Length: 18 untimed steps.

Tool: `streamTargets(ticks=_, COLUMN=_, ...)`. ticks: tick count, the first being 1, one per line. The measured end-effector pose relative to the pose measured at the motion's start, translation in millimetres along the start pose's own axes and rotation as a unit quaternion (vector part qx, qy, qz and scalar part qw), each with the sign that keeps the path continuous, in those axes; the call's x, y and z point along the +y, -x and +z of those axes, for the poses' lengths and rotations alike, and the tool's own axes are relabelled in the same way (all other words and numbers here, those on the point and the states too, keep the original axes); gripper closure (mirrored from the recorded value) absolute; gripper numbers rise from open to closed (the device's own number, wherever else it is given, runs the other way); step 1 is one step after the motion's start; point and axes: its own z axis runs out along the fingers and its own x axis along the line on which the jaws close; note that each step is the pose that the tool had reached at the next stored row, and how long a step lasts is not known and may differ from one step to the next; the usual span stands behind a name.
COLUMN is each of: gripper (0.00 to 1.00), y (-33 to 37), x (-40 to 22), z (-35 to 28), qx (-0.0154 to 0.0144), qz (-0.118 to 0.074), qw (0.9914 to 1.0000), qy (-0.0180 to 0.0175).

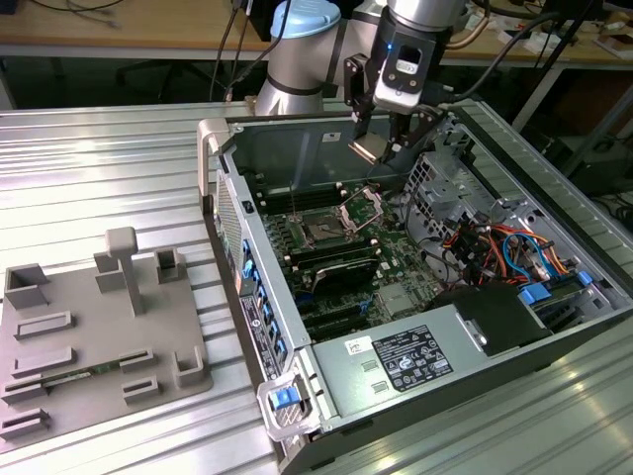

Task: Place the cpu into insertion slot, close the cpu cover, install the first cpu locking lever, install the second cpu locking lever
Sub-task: 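Place the cpu into insertion slot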

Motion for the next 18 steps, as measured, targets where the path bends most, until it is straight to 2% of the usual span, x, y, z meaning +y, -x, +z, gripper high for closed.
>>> streamTargets(ticks=10, gripper=0.45, y=0.0, x=-0.1, z=0.9, qx=-0.0021, qz=0.023, qw=0.99973, qy=0.0004)
streamTargets(ticks=18, gripper=0.45, y=-0.1, x=-0.3, z=1.5, qx=-0.0039, qz=0.043, qw=0.99906, qy=0.0008)
